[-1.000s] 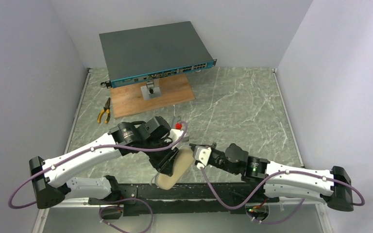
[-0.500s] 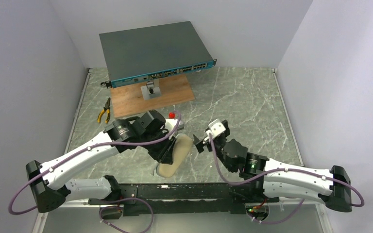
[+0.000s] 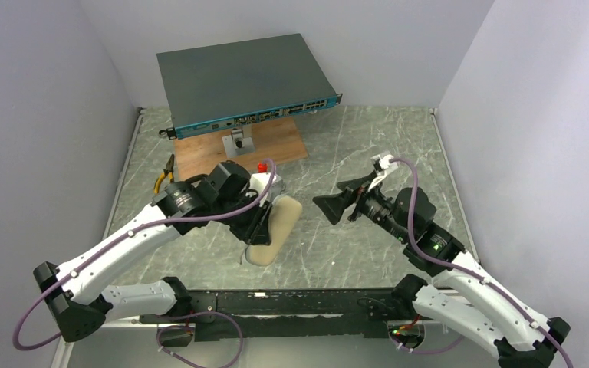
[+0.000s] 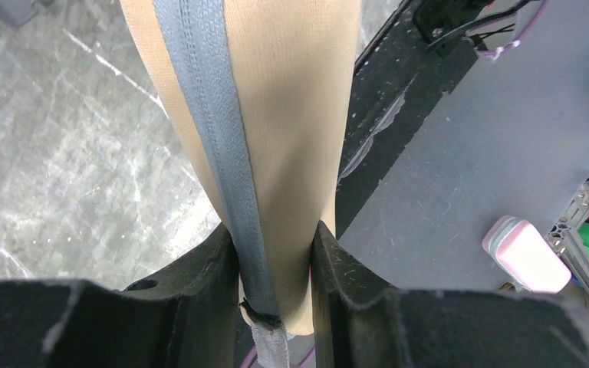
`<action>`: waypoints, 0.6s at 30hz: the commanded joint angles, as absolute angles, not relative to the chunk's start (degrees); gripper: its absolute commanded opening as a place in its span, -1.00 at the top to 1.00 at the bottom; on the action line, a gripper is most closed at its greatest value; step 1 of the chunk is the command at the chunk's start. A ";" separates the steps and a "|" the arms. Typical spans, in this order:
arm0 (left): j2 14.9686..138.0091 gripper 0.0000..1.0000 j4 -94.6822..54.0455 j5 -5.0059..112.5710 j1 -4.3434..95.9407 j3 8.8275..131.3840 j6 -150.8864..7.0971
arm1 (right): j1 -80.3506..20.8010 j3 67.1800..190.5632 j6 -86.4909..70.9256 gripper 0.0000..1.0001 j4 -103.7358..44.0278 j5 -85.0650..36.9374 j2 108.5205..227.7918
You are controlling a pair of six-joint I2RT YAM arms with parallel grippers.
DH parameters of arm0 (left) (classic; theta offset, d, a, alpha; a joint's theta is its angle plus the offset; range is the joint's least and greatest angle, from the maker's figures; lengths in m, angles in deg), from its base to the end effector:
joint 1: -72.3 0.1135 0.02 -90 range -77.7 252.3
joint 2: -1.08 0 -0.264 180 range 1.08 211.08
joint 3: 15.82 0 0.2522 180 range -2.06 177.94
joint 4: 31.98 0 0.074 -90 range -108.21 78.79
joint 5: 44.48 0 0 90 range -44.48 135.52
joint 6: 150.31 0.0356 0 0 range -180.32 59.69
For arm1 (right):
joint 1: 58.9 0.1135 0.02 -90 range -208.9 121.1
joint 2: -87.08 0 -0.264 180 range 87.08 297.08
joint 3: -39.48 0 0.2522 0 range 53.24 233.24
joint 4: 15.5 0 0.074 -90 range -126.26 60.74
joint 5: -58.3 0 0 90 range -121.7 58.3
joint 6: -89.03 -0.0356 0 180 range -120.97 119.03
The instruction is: Open the umbrella
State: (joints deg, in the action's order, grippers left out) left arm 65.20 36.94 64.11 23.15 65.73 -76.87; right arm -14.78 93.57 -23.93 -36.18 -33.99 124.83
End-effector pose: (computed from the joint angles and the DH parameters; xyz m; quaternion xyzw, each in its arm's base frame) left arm 0.1304 -0.1681 0.3423 0.3125 0.8793 -0.3046 0.1907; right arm 0.1177 0.1121 0.3378 -0.1213 0.7233 0.3633 0.5746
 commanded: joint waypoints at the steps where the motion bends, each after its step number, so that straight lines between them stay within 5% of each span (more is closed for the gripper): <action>1: 63.17 1.00 32.43 69.88 23.29 70.24 -73.78 | -17.80 98.98 -29.60 -1.00 -31.48 -6.16 127.99; 18: 65.47 1.00 27.68 74.01 23.32 71.26 -74.52 | -17.09 106.82 -31.13 -0.79 -33.88 -7.25 144.45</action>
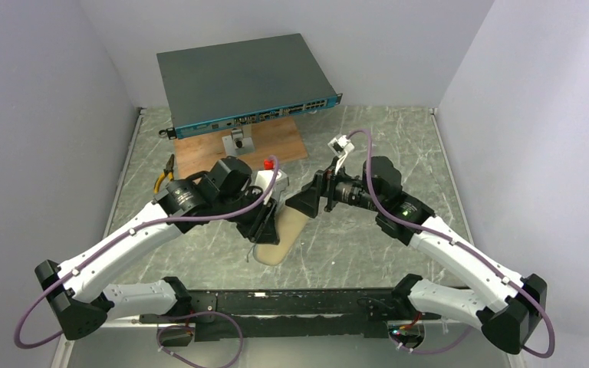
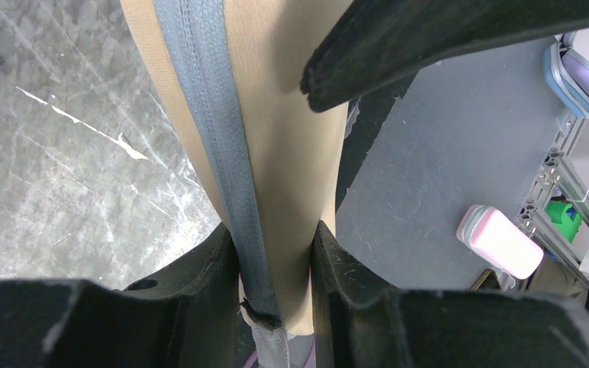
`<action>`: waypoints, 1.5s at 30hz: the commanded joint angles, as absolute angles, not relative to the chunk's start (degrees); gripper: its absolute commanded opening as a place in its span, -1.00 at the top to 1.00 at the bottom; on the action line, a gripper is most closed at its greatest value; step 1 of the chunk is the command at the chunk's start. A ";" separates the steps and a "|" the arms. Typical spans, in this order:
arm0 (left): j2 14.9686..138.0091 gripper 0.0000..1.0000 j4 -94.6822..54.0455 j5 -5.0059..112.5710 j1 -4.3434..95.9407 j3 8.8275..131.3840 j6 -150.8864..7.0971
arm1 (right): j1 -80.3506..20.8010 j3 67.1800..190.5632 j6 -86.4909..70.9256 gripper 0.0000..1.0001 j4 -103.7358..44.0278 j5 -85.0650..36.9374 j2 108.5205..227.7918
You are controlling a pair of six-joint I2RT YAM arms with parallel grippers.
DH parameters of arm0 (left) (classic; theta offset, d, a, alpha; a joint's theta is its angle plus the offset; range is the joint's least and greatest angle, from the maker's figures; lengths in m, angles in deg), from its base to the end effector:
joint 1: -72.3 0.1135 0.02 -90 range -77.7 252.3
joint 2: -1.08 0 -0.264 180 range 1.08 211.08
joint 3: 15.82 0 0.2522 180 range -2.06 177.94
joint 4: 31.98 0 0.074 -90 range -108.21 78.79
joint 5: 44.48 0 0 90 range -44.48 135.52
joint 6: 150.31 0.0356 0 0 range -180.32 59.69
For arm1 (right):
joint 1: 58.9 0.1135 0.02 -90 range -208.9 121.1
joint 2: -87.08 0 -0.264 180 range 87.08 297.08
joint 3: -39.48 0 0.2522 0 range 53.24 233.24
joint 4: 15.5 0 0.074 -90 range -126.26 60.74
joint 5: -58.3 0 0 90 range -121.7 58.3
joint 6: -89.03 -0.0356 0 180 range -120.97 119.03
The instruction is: Open the umbrella
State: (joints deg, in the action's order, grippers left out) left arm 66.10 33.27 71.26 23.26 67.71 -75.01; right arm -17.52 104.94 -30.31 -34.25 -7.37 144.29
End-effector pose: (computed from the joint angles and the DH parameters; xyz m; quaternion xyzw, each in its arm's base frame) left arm 0.1328 -0.1765 0.3556 0.3460 0.8416 -0.3656 0.1959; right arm 0.1638 0.1639 0.3522 -0.2128 0.7333 0.4939 0.4160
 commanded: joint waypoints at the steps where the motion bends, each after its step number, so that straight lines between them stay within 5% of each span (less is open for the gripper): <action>1: 65.61 1.00 27.80 73.85 23.32 71.58 -74.35 | -17.00 106.58 -30.93 -0.78 -34.56 -7.53 144.54; 9: 67.06 1.00 29.28 73.75 23.33 74.71 -72.87 | -16.78 102.07 -28.14 -0.66 -43.22 -14.47 140.01; 13: 68.05 1.00 29.25 73.62 23.33 76.24 -72.38 | -16.85 97.59 -29.66 -0.38 -42.63 -14.96 135.56; 23: 74.91 1.00 32.60 73.34 23.60 82.93 -69.34 | -16.86 89.03 -34.08 -0.32 -42.86 -11.22 126.90; 26: 77.71 1.00 34.96 75.54 23.73 84.93 -67.10 | -16.87 86.81 -35.07 -0.41 -41.74 -8.81 125.77; 29: 80.48 1.00 37.47 79.75 23.71 86.08 -64.03 | -16.85 86.34 -34.38 -0.96 -42.31 -9.88 124.76; 30: 81.45 1.00 39.07 81.02 23.73 86.36 -62.76 | -16.85 86.78 -33.98 -0.99 -43.00 -11.09 124.35; 45: 77.03 1.00 40.82 98.83 23.63 83.94 -55.49 | -16.90 88.19 -30.66 -1.00 -31.89 2.67 122.74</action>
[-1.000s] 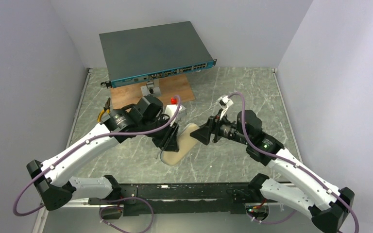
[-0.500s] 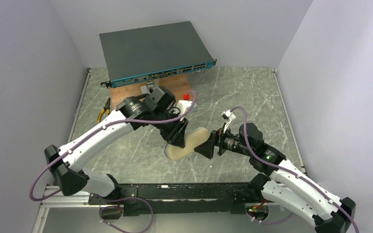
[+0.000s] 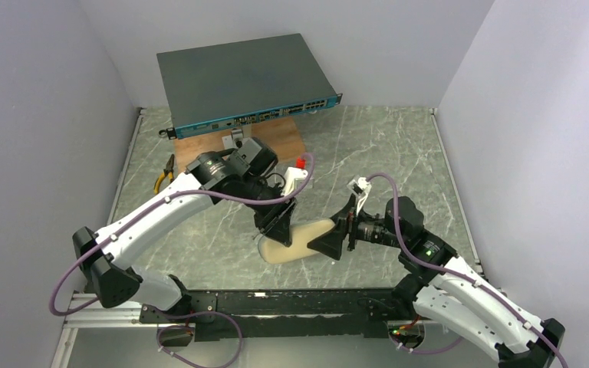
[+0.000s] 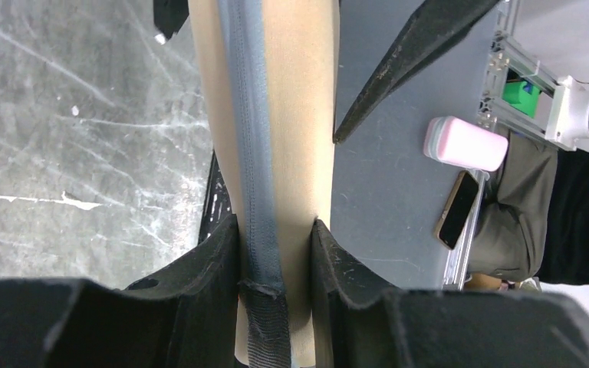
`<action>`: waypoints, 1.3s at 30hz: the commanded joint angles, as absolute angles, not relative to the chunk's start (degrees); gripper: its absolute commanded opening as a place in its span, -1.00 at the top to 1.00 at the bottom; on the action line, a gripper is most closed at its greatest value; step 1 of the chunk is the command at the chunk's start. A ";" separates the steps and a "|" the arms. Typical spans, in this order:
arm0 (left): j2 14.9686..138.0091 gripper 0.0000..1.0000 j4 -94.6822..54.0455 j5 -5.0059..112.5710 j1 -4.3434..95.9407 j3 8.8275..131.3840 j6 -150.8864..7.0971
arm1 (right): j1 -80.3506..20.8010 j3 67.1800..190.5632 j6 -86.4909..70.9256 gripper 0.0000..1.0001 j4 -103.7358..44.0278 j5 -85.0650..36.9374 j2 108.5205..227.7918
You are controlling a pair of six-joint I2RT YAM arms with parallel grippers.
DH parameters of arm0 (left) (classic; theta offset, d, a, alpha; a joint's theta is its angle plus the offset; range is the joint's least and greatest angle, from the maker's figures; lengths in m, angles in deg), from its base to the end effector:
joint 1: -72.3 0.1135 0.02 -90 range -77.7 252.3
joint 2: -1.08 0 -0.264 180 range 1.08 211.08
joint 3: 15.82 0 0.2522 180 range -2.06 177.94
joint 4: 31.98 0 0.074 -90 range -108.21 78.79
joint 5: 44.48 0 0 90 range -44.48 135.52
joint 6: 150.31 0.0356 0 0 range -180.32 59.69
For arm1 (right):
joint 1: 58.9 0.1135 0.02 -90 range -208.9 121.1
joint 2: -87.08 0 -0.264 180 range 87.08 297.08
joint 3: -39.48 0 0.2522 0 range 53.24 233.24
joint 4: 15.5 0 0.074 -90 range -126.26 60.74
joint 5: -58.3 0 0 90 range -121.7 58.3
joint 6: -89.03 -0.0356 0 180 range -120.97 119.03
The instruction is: Open the umbrella
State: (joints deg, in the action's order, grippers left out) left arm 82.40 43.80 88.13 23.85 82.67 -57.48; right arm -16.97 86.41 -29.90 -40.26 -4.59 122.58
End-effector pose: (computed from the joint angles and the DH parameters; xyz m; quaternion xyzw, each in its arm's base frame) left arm 0.1632 -0.2205 0.3634 0.4767 0.7661 -0.4201 0.0967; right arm 0.1046 0.1157 0.2924 -0.2308 0.7412 0.4994 0.3847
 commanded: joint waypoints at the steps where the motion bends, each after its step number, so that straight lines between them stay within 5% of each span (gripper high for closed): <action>1: 76.54 1.00 40.58 99.55 23.66 83.76 -55.28 | -16.90 87.77 -31.72 -1.00 -30.06 4.17 123.04; 4: 75.88 1.00 40.48 100.19 23.66 83.59 -54.71 | -16.90 86.58 -34.80 -0.95 -23.85 8.62 124.37; 6: 75.53 1.00 40.37 99.94 23.61 83.62 -54.85 | -16.96 86.09 -36.67 -0.73 -20.37 11.20 125.28; 12: 74.77 1.00 39.89 100.13 23.69 84.06 -55.00 | -16.94 85.96 -38.23 0.09 -18.06 14.27 126.19; 15: 74.28 1.00 39.57 99.16 23.61 84.21 -55.33 | -16.90 86.52 -38.53 0.77 -18.80 13.80 126.10; 17: 73.88 1.00 38.86 97.39 23.69 84.50 -55.94 | -16.90 87.07 -38.63 1.00 -19.85 13.08 126.25; 20: 72.86 0.90 37.05 93.28 23.89 85.18 -58.17 | -16.89 88.25 -38.54 1.00 -22.06 9.65 126.50; 21: 72.40 0.59 35.90 91.89 24.05 85.02 -59.43 | -16.89 88.62 -38.46 1.00 -22.91 8.07 126.53; 24: 70.77 -0.82 32.96 85.91 25.04 84.53 -64.47 | -16.89 90.18 -38.67 1.00 -26.69 0.02 125.68; 25: 70.05 -0.97 31.80 83.46 25.54 84.21 -66.10 | -16.87 90.83 -38.82 1.00 -27.79 -3.09 125.33; 39: 46.93 -0.99 -4.21 61.15 32.67 60.93 -96.49 | -16.99 98.81 -43.75 1.00 -17.60 -24.59 125.59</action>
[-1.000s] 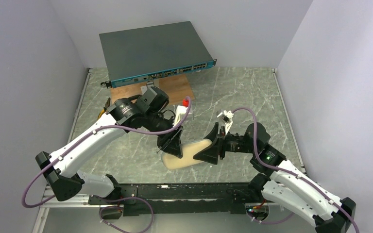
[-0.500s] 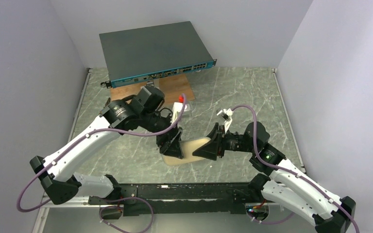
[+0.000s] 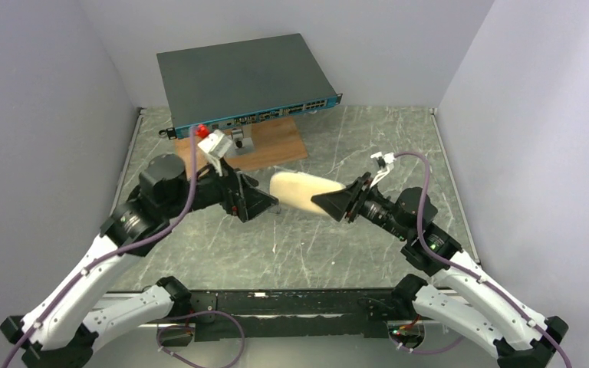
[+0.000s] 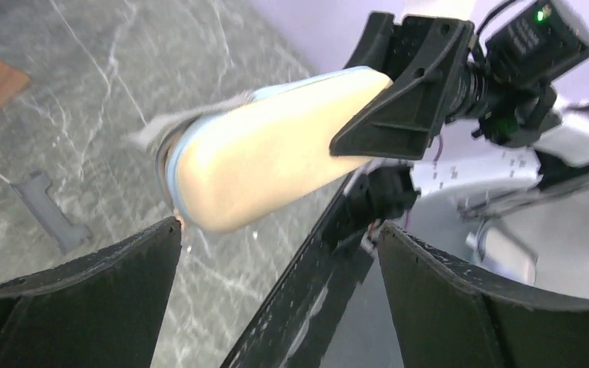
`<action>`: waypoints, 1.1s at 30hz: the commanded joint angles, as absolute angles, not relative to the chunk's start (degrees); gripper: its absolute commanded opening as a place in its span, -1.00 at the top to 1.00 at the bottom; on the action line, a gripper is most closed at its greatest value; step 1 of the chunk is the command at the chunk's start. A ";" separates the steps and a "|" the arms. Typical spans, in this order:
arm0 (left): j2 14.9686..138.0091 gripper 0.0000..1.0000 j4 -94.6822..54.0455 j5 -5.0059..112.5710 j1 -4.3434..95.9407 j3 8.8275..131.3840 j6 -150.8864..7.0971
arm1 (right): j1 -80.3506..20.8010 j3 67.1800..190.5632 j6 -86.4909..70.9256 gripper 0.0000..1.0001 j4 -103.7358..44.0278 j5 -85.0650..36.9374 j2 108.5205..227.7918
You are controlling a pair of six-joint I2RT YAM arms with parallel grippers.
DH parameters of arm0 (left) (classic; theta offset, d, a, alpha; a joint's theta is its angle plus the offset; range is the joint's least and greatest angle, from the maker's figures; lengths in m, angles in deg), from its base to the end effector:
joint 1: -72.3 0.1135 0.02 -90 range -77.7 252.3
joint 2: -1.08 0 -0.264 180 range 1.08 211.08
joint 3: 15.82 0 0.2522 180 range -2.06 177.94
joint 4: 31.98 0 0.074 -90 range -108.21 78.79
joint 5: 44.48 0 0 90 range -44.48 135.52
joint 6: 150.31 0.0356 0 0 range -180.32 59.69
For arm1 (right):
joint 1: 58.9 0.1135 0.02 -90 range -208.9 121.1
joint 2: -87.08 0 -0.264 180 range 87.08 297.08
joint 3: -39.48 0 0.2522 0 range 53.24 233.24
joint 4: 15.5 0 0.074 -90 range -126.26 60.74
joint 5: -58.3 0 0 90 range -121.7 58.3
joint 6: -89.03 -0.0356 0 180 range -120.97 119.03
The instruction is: Open the umbrella
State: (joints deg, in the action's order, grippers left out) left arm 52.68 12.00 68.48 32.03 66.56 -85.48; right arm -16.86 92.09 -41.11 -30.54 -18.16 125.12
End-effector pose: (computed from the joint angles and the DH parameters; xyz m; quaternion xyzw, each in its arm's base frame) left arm 0.1258 -0.1248 0.4251 0.2235 0.7451 -0.4603 0.4278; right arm 0.1168 0.1165 0.3387 -0.0947 0.7036 0.5227 0.4720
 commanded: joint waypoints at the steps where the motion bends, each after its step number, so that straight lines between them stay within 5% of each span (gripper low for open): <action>1: 45.34 -0.99 -8.03 60.01 32.71 58.79 -98.58 | -17.00 99.76 -44.05 1.00 -17.16 -24.93 126.26; 8: 39.93 -0.99 -32.45 58.98 32.66 45.75 -106.90 | -17.02 103.36 -49.40 1.00 -6.17 -23.12 130.31; 20: 49.05 -0.99 -64.21 58.68 32.37 37.57 -114.01 | -17.11 103.49 -57.40 1.00 6.90 -17.74 137.11; 33: 57.52 -0.71 -72.93 55.59 30.44 41.76 -114.70 | -16.94 100.98 -63.20 1.00 14.02 -13.68 140.67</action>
